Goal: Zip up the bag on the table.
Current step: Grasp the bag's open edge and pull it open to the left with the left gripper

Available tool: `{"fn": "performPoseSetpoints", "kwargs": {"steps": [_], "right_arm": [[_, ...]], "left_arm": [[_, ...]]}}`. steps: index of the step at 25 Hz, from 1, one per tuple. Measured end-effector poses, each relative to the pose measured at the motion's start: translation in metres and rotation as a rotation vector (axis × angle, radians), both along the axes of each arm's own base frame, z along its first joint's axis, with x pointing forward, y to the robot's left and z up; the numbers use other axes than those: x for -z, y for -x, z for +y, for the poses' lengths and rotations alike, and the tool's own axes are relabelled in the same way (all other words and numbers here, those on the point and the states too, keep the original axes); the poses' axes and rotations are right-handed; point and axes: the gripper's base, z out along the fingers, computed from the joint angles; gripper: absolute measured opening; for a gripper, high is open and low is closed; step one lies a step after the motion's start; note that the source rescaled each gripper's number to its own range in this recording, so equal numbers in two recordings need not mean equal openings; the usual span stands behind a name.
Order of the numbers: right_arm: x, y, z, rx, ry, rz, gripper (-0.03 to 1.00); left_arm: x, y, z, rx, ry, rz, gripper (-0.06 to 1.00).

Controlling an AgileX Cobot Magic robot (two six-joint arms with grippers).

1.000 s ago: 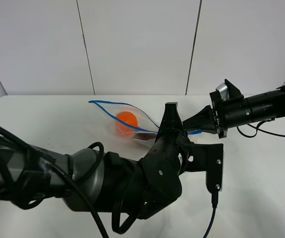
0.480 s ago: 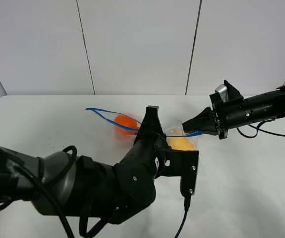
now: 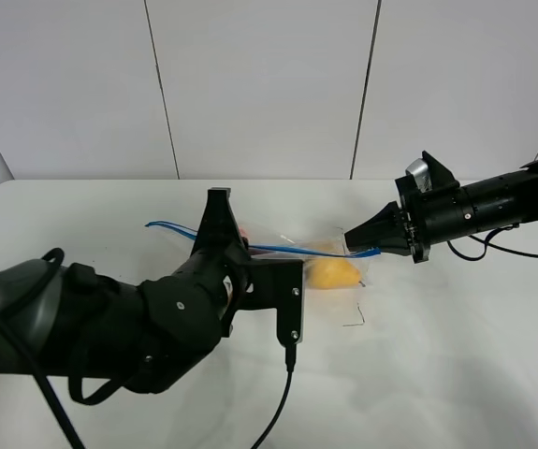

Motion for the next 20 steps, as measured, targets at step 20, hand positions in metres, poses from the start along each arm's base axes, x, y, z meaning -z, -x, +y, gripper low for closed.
{"fn": "performPoseSetpoints", "kwargs": {"steps": [20], "right_arm": [[0.000, 0.000, 0.000, 0.000, 0.001, 0.000, 0.00]], "left_arm": [[-0.002, -0.026, 0.056, -0.178, -0.007, 0.013, 0.00]]}}
